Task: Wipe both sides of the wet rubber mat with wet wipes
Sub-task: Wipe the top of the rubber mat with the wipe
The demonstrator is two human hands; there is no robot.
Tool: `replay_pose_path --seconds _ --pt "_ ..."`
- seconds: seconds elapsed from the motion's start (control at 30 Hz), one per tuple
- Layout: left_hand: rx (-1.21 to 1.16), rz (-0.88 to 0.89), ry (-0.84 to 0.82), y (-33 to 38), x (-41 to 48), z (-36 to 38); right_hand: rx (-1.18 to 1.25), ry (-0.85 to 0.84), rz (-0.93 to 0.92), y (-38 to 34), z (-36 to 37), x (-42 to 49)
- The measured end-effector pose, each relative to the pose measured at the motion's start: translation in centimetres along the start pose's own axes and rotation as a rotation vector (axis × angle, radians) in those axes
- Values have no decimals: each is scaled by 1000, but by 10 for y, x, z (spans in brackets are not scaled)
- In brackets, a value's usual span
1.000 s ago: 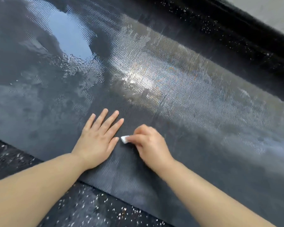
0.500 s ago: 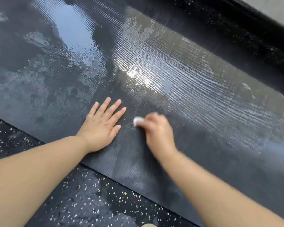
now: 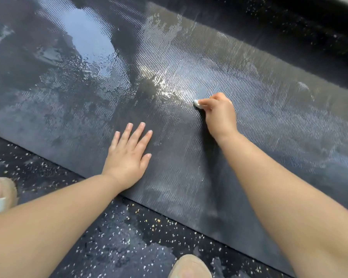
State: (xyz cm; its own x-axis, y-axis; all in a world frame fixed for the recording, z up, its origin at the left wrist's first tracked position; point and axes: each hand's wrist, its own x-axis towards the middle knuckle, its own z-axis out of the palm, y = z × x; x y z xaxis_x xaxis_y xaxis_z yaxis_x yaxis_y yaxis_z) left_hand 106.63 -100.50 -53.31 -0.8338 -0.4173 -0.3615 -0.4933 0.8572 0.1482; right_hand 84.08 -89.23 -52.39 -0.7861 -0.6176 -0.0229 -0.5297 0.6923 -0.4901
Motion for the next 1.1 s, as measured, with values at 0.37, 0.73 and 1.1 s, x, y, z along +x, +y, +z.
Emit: replay_pose_path --seconds 0.37,0.73,1.1 --pt "9 -5 11 -1 -6 4 195 -375 -457 -37 7 -192" --pt "128 82 -203 -10 -6 -23 -29 -79 -98 -10 5 -74" --pt "187 256 -307 -29 -1 -50 14 -571 -224 -48 -16 -136"
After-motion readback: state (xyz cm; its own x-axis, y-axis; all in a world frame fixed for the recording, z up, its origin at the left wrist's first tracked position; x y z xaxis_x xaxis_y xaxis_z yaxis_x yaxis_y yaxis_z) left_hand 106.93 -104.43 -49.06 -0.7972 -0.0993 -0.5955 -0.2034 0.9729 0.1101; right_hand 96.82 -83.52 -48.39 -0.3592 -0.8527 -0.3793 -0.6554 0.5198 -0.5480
